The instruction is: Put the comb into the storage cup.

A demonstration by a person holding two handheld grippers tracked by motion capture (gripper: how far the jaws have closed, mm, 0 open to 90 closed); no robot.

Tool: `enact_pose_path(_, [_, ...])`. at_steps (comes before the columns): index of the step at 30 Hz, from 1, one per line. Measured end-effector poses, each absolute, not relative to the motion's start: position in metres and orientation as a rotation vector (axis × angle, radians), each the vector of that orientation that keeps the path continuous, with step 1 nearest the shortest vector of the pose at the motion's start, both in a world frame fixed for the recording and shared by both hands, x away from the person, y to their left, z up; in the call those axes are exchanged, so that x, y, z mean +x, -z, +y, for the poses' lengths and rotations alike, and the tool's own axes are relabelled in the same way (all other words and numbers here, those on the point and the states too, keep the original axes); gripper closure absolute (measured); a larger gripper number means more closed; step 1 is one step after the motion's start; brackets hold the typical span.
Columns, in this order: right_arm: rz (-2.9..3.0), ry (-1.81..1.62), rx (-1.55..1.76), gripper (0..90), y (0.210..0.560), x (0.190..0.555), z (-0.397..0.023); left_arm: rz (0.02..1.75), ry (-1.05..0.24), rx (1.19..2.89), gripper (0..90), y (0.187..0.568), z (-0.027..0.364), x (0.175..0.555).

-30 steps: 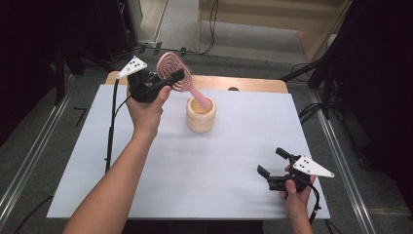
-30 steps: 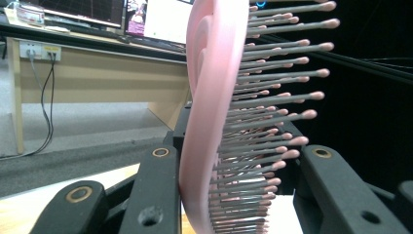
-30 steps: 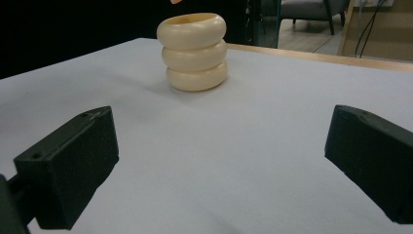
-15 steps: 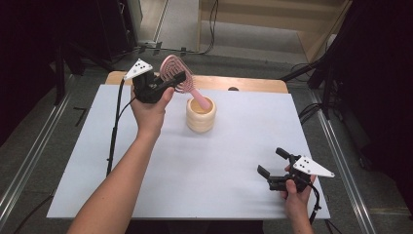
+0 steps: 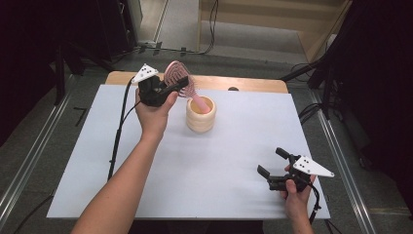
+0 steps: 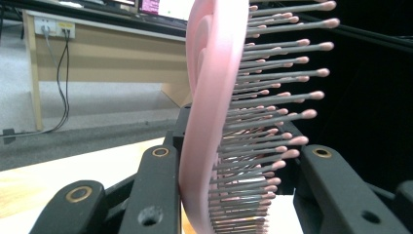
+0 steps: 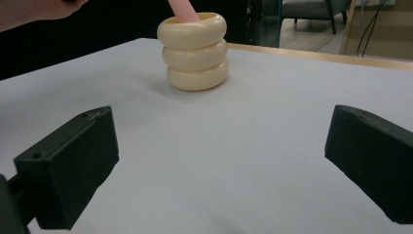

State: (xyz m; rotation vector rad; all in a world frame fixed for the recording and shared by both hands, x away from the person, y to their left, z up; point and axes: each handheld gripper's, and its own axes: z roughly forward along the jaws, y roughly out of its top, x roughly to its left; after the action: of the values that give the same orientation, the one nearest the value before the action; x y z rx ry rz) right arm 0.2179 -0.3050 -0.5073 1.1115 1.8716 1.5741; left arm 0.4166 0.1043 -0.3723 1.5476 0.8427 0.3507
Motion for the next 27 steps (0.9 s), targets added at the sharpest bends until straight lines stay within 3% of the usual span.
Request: enact_pose_path(27, [1.881,-1.571,1.107,0.0,0.508,0.219,-0.305,0.884,-0.352,1.629,64.6,0.403,0.084,0.419])
